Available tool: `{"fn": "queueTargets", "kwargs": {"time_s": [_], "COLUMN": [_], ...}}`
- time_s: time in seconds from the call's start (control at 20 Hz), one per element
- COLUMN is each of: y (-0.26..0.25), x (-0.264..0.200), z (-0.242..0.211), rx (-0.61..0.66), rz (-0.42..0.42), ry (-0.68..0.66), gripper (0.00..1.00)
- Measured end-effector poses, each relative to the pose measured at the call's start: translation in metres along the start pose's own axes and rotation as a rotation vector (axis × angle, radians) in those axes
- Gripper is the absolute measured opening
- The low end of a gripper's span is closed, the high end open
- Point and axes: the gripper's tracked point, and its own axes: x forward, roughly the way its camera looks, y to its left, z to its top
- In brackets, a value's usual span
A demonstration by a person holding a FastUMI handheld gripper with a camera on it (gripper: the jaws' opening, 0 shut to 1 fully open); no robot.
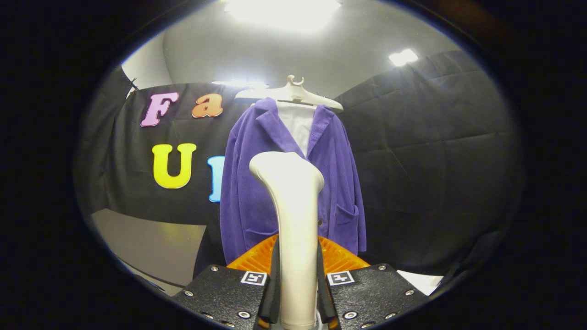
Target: Iron the clothes twice with a garment steamer, once on the left side and once on the right side.
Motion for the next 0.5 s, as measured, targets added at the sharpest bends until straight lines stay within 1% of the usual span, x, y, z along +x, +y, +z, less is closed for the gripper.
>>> {"fn": "queueTargets", "kwargs": {"time_s": [0.25, 0.5], "y": [-0.020, -0.037], "x": [0.021, 0.052], "z": [0.050, 0.104], "rx": [0.008, 0.022], "rz": [-0.041, -0.087], "ry": [-0.080, -0.180], "gripper": [0.33, 0.33]}}
